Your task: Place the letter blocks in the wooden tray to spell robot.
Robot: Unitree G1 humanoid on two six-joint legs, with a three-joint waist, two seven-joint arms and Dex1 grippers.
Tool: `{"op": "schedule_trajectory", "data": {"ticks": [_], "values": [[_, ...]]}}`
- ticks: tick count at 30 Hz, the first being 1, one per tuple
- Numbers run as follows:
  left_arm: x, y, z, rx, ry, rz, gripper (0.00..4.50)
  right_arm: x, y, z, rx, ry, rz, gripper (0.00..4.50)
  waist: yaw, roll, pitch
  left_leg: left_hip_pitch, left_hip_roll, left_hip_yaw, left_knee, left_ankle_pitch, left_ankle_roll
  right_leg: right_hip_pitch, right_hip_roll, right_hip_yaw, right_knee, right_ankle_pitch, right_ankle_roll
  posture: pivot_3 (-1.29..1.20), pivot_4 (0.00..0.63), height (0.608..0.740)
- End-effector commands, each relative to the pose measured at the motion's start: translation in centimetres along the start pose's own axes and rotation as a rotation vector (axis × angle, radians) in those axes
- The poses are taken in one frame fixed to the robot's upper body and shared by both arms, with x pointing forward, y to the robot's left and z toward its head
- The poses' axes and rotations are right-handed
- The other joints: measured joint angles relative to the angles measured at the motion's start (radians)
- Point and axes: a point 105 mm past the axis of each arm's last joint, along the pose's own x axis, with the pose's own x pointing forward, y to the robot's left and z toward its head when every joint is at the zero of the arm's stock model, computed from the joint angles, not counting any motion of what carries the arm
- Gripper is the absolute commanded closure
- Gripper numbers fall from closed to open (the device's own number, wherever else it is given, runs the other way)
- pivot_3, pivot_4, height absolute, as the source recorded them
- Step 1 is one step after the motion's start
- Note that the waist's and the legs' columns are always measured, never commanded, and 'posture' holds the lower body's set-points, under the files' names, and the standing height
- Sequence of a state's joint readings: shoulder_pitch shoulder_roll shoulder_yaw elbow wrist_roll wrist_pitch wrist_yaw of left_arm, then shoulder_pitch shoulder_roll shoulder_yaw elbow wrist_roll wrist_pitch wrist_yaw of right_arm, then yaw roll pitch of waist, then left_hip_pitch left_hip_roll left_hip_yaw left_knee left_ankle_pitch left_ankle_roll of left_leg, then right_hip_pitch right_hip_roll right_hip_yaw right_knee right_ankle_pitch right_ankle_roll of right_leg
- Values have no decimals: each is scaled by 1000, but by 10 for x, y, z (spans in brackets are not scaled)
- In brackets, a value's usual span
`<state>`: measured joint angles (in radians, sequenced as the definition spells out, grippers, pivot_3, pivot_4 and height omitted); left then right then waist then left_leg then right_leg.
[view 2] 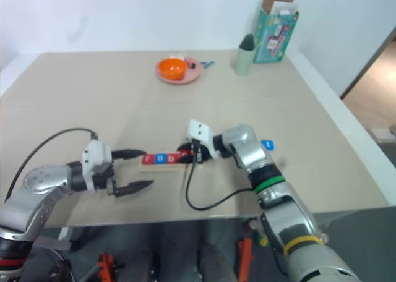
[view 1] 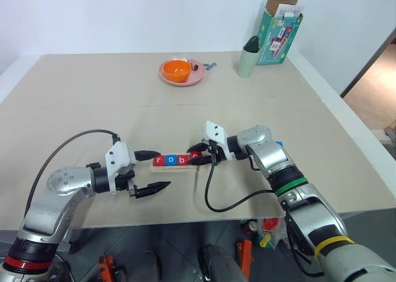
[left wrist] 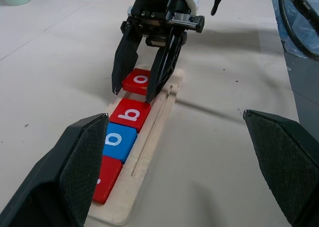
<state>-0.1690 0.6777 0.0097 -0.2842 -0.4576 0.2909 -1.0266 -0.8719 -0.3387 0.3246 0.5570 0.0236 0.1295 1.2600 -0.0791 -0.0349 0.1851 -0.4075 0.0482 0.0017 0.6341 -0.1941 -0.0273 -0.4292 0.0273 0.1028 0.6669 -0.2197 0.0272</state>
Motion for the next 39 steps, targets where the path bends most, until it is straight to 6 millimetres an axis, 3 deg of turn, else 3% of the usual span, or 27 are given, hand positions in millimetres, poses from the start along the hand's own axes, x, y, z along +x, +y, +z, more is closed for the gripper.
{"op": "schedule_trajectory", "data": {"ticks": [1, 38, 39], "values": [[0, 1, 11, 36, -27, 5, 0, -1, -1, 2, -24, 3, 10, 3290, 0, 0, 0, 0, 0, 0, 0, 0, 0, 0, 0, 0, 0, 0, 0, 0, 150, 740], [5, -6, 4, 46, -13, -5, 0, 7, -4, 11, 42, -52, 0, 3290, -1, 0, 0, 0, 0, 0, 0, 0, 0, 0, 0, 0, 0, 0, 0, 0, 150, 740], [5, -6, 4, 46, -14, -5, 0, 7, -5, 11, 48, -56, -2, 2790, -1, 0, 0, 0, 0, 0, 0, 0, 0, 0, 0, 0, 0, 0, 0, 0, 150, 740]]}}
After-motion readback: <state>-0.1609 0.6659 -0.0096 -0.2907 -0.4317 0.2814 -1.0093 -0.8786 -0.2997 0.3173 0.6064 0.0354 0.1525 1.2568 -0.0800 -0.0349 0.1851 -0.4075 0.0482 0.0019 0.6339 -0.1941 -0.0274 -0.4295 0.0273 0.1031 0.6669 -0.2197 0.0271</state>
